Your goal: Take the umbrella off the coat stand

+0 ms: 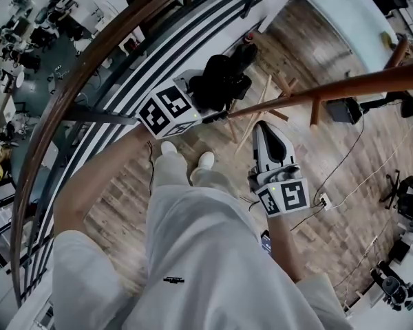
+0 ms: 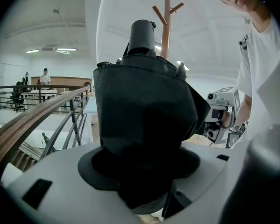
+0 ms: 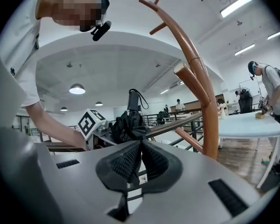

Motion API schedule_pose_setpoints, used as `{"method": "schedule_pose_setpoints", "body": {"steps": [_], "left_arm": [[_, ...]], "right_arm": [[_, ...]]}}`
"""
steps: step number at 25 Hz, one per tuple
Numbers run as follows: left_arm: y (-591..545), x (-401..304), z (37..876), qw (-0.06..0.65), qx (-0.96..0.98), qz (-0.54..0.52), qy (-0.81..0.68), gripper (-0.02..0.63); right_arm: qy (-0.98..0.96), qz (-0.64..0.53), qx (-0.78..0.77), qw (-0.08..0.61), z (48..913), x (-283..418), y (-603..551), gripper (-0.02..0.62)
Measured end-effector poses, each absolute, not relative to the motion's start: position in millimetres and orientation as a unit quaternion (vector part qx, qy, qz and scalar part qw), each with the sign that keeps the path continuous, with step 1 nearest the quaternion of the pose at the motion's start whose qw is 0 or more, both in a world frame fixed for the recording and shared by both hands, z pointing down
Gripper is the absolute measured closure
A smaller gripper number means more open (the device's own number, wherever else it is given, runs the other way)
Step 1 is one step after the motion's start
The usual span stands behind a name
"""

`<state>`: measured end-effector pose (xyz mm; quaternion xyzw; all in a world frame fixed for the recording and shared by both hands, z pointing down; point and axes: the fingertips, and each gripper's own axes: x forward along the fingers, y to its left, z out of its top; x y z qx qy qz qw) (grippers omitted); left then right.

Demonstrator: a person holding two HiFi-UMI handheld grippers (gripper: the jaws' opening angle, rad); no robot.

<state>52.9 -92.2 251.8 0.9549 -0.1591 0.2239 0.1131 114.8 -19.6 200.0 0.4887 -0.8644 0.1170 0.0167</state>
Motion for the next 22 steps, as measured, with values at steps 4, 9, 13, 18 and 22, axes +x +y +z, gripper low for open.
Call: {"method": "schedule_pose_setpoints", "body": {"steps": [4, 9, 13, 18, 22], "left_arm": [[-91.1, 49.1, 231.6, 0.111, 0.951, 0.219, -0.187, 0.333], [-85.0, 36.3, 195.8, 0.107, 0.945, 0.208, -0.229, 0.333], [-62.8, 32.7, 173.6, 0.106, 0.944, 0.193, -0.247, 0.333], [-29.1, 55.5, 145.5, 0.111, 0.948, 0.188, -0.230, 0.333], [-8.2, 61.3, 123.8, 0.114, 0.949, 0.179, -0.233, 0.333]], "right_arm": [[-0.870, 0.106, 0.482, 0.018, 191.5, 121.8, -11.2, 0.558], [-0.871, 0.092, 0.481, 0.026, 171.1, 123.5, 2.0, 0.558], [-0.871, 0.086, 0.483, 0.035, 161.9, 129.5, 17.1, 0.558], [-0.864, 0.100, 0.490, 0.059, 149.4, 148.8, 24.1, 0.558], [-0.869, 0.090, 0.483, 0.054, 126.2, 147.7, 30.8, 0.558]]}}
